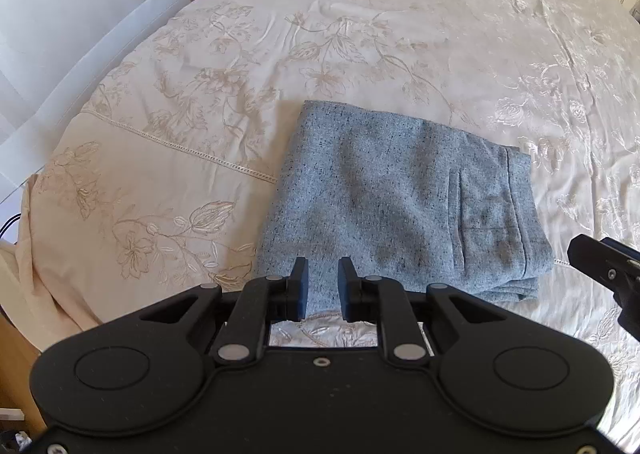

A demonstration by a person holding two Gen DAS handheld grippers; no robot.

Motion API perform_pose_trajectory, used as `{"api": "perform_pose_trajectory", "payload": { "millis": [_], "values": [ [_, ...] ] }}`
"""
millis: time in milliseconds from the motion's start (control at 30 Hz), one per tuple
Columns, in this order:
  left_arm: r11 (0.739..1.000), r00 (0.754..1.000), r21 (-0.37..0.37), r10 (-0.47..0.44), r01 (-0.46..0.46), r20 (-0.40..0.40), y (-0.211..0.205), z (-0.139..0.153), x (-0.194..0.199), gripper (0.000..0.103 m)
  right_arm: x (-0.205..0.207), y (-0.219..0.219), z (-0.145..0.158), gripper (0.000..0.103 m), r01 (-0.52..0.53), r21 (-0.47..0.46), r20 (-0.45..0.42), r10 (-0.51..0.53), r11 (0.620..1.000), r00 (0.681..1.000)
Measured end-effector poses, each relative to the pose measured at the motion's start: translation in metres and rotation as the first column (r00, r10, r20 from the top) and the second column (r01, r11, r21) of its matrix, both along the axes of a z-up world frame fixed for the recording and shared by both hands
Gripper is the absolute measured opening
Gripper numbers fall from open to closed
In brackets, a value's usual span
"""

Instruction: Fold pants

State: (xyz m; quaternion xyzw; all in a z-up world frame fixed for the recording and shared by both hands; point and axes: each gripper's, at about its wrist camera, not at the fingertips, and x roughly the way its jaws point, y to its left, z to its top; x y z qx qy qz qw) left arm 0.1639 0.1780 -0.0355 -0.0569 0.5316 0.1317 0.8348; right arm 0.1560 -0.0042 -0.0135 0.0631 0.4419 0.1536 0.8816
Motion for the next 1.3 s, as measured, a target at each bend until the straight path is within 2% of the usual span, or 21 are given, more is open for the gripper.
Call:
{"api": "perform_pose_trajectory", "payload": {
  "millis": [300, 633, 1300],
  "values": [
    [1.0, 1.0, 0.004, -0.018, 0.018, 0.023, -0.02, 0.013, -0.023, 0.025, -0.021, -0.011, 0.009, 0.035, 0.002, 0.027, 0.018, -0.003, 1.0, 1.0],
    [0.999, 0.999, 0.025, -0.035, 0.035, 0.035, -0.031, 0.018, -0.029, 0.025, -0.032, -0.016, 0.014, 0.035, 0.017, 0.025, 0.032, -0.018, 1.0, 0.999],
    [0.999, 0.998, 0.014, -0.046, 0.045, 0.046, -0.027, 0.021, -0.034, 0.026, -0.036, -0.01, 0.013, 0.036, 0.03, 0.013, 0.024, -0.03, 0.999, 0.999]
  ]
}}
